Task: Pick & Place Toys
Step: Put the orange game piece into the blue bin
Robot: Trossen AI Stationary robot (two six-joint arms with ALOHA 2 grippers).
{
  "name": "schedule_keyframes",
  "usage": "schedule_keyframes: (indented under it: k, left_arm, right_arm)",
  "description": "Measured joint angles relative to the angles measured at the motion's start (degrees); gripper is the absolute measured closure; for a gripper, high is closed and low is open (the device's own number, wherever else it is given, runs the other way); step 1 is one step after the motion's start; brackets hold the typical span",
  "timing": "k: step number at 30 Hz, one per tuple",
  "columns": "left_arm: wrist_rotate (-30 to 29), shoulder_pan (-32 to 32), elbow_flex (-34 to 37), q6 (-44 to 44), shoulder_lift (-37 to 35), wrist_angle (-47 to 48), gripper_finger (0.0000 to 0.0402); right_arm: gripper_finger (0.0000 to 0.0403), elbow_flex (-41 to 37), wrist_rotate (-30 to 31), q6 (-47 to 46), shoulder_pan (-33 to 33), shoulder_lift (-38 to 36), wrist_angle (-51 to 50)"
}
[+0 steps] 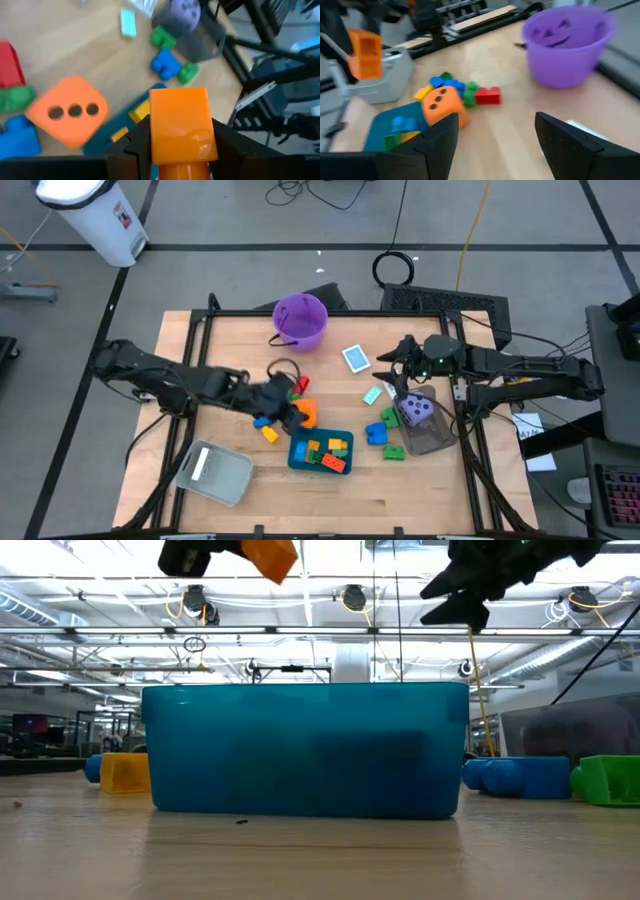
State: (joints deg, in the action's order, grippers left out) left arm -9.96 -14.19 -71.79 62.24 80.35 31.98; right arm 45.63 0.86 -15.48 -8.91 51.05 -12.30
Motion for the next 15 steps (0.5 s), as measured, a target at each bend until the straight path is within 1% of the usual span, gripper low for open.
schedule_keyframes:
  k: [2,6,10,15]
  left_arm:
    - [-0.01,-0.99,-0.02,1.1,2.37,-0.54,0.0254]
    - [1.01,-2.43,-0.02,2.48,7.15,-1.24,0.0254]
    - [3.0,-2.82,-0.02,3.02,11.39,-3.09,0.0254]
    - [4.59,-2.44,-0.02,2.64,15.24,-2.94,0.0254]
  right_arm:
    - [0.0149,-1.89,-2.2,-1.72,0.02,0.02,2.46]
    - [0.0149,-4.22,-3.99,-4.03,0.02,0.02,4.21]
    - [0.0149,-4.33,-4.13,-4.03,0.02,0.0,3.72]
    - [0.0149,-4.33,-4.13,-4.03,0.02,0.0,3.92]
